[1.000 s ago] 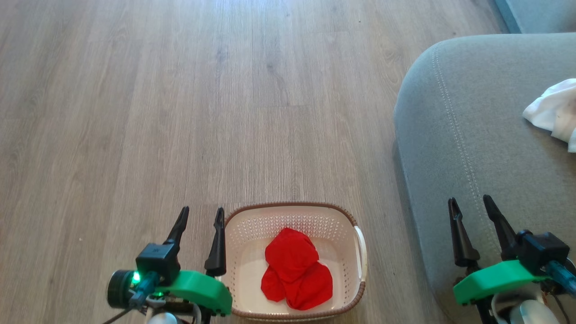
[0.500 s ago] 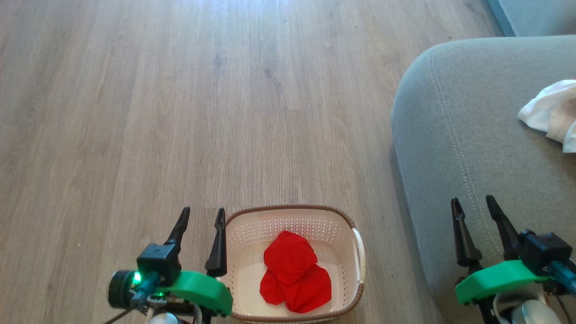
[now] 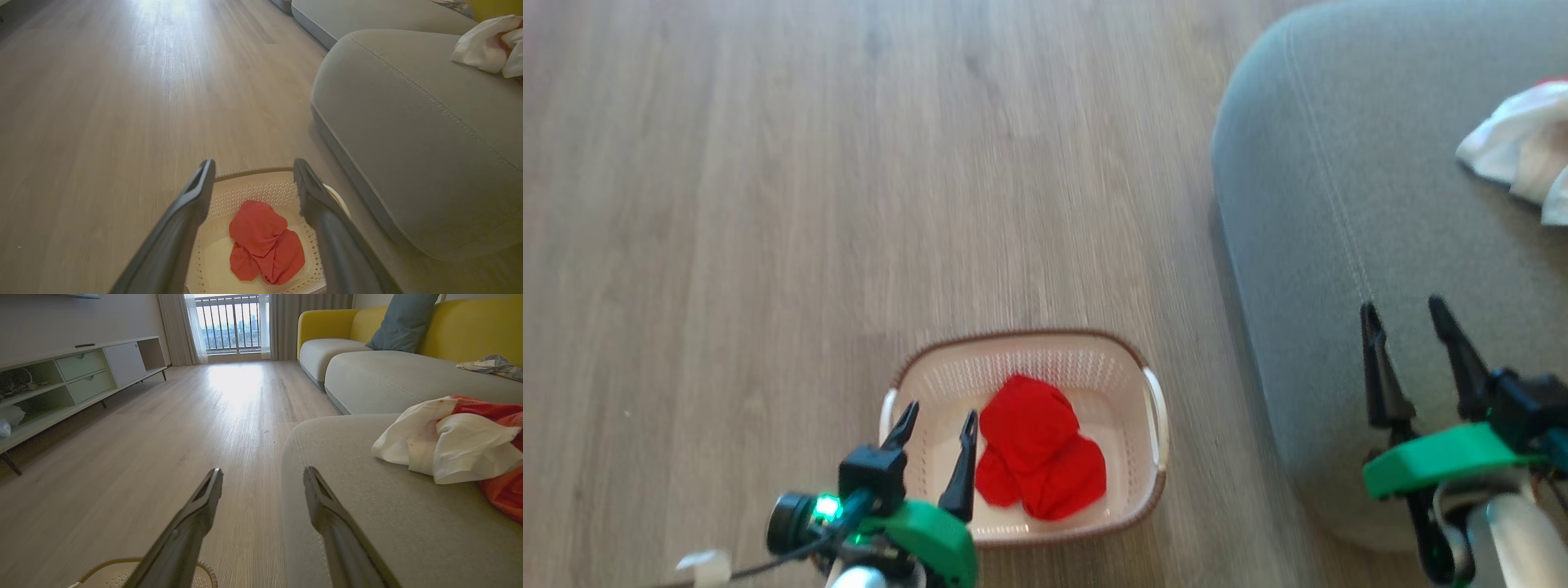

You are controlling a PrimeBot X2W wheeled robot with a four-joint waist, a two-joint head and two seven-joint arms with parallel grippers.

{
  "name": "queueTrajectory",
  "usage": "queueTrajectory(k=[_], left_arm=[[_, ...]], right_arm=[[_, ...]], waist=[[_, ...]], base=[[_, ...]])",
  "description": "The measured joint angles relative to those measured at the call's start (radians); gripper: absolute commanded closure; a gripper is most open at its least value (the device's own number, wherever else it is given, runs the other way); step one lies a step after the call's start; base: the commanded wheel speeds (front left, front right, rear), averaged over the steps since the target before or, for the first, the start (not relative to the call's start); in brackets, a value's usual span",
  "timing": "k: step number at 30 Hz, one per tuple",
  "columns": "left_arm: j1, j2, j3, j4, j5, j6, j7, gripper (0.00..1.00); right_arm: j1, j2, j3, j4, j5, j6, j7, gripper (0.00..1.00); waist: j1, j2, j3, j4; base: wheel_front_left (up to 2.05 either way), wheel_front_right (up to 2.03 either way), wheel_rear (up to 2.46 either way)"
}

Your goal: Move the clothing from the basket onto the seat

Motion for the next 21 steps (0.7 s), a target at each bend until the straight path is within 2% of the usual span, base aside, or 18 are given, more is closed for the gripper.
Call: queueTrajectory(k=[8, 12, 21], left_arm=[[-0.195, -0.001, -0.095, 0.211, 0.000, 0.004, 0.000, 0.00], [-0.323, -0.002, -0.152, 0.319, -0.002, -0.002, 0.000, 0.00], [-0.553, -0.005, -0.217, 0.515, -0.093, -0.019, 0.000, 0.00]], right_arm=[[-0.080, -0.025, 0.003, -0.053, 0.003, 0.000, 0.000, 0.00], [-0.133, -0.028, 0.024, -0.096, 0.011, 0.000, 0.000, 0.00], [-0.220, -0.025, 0.052, -0.168, 0.037, 0.000, 0.000, 0.00]], waist=[[0.0002, 0.0000, 0.170, -0.040], [0.0003, 0.0000, 0.294, -0.069], [0.0004, -0.0001, 0.495, -0.121]], base=[[0.00, 0.00, 0.00], [0.00, 0.00, 0.00], [0.00, 0.00, 0.00]])
